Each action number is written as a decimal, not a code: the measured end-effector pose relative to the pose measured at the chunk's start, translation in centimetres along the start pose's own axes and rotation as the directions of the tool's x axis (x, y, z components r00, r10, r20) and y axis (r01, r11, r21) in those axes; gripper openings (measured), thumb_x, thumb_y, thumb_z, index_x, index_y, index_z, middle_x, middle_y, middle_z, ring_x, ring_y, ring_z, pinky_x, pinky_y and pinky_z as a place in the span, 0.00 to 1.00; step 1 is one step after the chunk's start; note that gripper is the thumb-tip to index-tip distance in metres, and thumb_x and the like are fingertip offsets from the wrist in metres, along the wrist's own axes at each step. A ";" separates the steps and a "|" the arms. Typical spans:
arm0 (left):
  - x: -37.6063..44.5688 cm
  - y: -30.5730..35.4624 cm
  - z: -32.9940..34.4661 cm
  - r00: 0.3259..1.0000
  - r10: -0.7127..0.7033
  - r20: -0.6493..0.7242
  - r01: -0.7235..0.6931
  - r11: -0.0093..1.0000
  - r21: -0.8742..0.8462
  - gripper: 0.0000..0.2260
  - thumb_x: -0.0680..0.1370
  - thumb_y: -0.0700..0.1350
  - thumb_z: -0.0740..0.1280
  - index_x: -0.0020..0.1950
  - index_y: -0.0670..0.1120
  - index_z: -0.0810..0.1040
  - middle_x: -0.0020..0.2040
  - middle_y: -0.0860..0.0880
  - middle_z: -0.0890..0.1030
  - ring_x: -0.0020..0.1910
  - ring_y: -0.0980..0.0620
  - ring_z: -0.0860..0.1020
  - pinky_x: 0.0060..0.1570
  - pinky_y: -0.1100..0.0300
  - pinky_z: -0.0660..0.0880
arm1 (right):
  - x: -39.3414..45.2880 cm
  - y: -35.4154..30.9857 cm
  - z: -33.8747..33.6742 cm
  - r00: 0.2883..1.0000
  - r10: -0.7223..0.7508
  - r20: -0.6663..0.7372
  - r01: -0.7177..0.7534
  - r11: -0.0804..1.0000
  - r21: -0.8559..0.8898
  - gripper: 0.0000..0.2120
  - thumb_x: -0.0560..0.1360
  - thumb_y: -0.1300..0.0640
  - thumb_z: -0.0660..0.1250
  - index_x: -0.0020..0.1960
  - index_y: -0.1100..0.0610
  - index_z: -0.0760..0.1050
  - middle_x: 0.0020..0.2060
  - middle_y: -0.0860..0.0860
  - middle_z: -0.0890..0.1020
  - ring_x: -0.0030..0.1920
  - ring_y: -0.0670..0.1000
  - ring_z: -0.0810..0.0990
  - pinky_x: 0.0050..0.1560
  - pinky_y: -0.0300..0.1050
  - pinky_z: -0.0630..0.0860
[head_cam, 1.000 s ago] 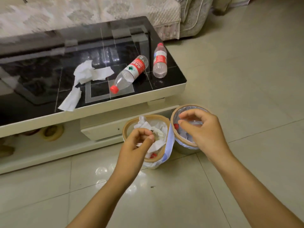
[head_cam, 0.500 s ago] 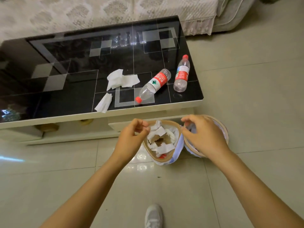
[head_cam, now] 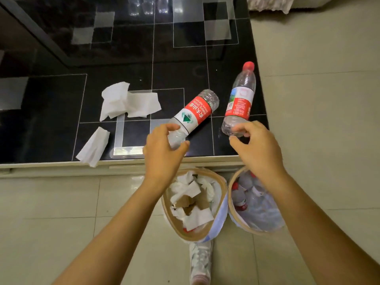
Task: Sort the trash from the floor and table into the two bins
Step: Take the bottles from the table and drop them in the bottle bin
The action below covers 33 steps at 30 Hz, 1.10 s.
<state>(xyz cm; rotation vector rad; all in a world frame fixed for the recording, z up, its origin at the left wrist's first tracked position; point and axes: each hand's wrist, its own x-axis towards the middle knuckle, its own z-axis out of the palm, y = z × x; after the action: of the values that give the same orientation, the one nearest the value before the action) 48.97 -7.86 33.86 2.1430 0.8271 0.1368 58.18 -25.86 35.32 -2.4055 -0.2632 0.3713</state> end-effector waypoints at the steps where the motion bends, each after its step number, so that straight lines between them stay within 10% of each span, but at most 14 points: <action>1: 0.9 -0.1 0.3 0.999 0.022 -0.038 -0.018 0.994 0.112 0.20 0.71 0.50 0.73 0.61 0.55 0.71 0.59 0.56 0.73 0.61 0.54 0.70 0.61 0.53 0.66 | 1.1 0.1 0.2 1.000 0.018 -0.023 -0.018 1.000 0.000 0.16 0.73 0.53 0.69 0.59 0.53 0.75 0.58 0.51 0.76 0.55 0.51 0.76 0.48 0.45 0.74; 7: 3.5 -2.5 2.5 0.990 -0.134 0.038 0.126 0.976 0.175 0.34 0.65 0.66 0.71 0.67 0.58 0.65 0.63 0.53 0.75 0.60 0.50 0.75 0.62 0.41 0.70 | 4.8 1.0 2.2 0.985 0.150 -0.085 -0.147 0.988 0.043 0.27 0.72 0.47 0.70 0.67 0.52 0.67 0.65 0.51 0.69 0.59 0.53 0.75 0.48 0.45 0.73; 14: 3.0 -2.3 2.8 0.988 -0.137 0.066 0.133 0.989 0.058 0.34 0.66 0.62 0.73 0.69 0.58 0.67 0.62 0.53 0.76 0.54 0.55 0.78 0.47 0.57 0.79 | 7.5 1.3 4.3 0.916 0.399 -0.029 -0.367 0.866 0.339 0.45 0.67 0.35 0.70 0.74 0.49 0.51 0.66 0.51 0.69 0.58 0.51 0.76 0.55 0.54 0.78; 22: 0.9 -2.0 3.2 0.957 -0.265 0.115 0.286 0.920 -0.266 0.35 0.62 0.57 0.76 0.67 0.56 0.69 0.56 0.56 0.78 0.49 0.56 0.81 0.44 0.58 0.80 | 9.0 2.4 3.2 0.895 0.423 0.145 -0.444 0.802 0.400 0.46 0.66 0.48 0.76 0.74 0.49 0.52 0.60 0.52 0.75 0.51 0.50 0.79 0.53 0.52 0.79; 29: -2.3 -1.7 3.5 0.983 -0.176 0.053 0.184 0.955 -0.232 0.37 0.61 0.62 0.76 0.67 0.57 0.69 0.62 0.54 0.74 0.53 0.50 0.79 0.51 0.45 0.79 | 3.3 6.4 0.8 0.884 0.380 0.273 -0.464 0.786 0.408 0.40 0.63 0.54 0.78 0.70 0.51 0.61 0.54 0.51 0.79 0.48 0.48 0.81 0.50 0.46 0.79; 33: -5.2 0.4 4.0 1.000 0.003 0.024 0.000 0.992 -0.128 0.33 0.65 0.57 0.76 0.68 0.54 0.70 0.60 0.55 0.73 0.53 0.57 0.76 0.49 0.54 0.79 | -1.1 8.8 -0.1 0.877 0.442 0.188 -0.478 0.759 0.442 0.33 0.59 0.57 0.79 0.60 0.55 0.68 0.50 0.52 0.80 0.46 0.48 0.81 0.45 0.44 0.79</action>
<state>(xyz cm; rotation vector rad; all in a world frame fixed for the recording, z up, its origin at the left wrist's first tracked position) 46.56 -13.78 32.43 2.0219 0.7817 0.1604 58.02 -32.83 29.80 -1.9350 0.3730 0.6636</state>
